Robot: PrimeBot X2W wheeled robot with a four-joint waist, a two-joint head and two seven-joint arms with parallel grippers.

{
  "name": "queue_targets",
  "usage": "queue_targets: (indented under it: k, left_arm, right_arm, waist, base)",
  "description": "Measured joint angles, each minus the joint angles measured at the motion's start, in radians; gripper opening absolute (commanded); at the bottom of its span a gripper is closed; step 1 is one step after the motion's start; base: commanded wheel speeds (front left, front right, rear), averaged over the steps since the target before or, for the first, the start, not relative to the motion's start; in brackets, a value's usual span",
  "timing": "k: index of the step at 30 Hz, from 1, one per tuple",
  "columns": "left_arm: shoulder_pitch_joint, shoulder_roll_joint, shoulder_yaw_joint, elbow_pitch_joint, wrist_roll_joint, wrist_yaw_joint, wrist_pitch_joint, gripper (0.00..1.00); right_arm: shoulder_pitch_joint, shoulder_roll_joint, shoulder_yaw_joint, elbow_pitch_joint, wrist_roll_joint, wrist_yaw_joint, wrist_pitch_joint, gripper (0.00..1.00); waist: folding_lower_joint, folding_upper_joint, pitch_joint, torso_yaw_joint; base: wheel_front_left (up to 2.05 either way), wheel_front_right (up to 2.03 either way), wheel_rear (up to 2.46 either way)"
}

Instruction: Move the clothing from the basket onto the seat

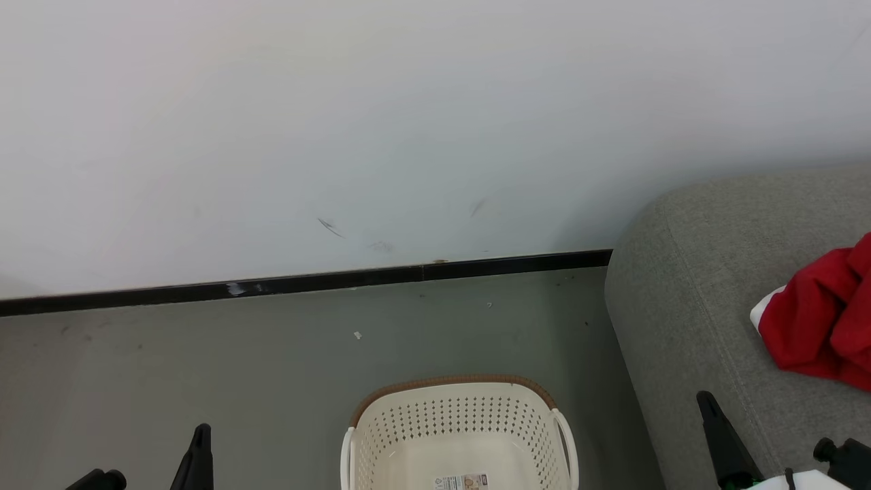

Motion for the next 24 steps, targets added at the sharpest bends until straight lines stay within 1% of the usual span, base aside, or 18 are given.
queue_targets:
  k: [5, 16, 20, 24]
  left_arm:
    - [-0.003, -0.002, 0.010, 0.009, -0.066, -0.016, 0.017, 0.00]
    - [-0.039, -0.012, 0.038, 0.023, -0.209, -0.045, 0.053, 0.00]
    - [-0.040, -0.020, 0.047, 0.030, -0.262, -0.055, 0.066, 0.00]
    - [-0.053, -0.023, 0.057, 0.040, -0.315, -0.071, 0.079, 0.00]
  right_arm:
    - [-0.029, -0.004, 0.000, 0.012, 0.084, 0.000, 0.016, 0.00]
    - [-0.067, -0.017, 0.001, 0.056, 0.268, 0.000, 0.041, 0.00]
    - [-0.082, -0.026, 0.001, 0.065, 0.333, 0.000, 0.053, 0.00]
    - [-0.085, -0.033, 0.001, 0.077, 0.400, 0.000, 0.067, 0.00]
  waist:
    - [-0.0022, 0.0000, 0.002, 0.000]
    - [-0.0098, 0.0000, 0.011, 0.000]
    - [-0.0116, 0.0000, 0.015, 0.000]
    - [-0.0124, 0.0000, 0.018, 0.000]
  base:
    - [0.00, 0.00, 0.00]
    - [0.00, 0.00, 0.00]
    - [0.00, 0.00, 0.00]
    - [0.00, 0.00, 0.00]
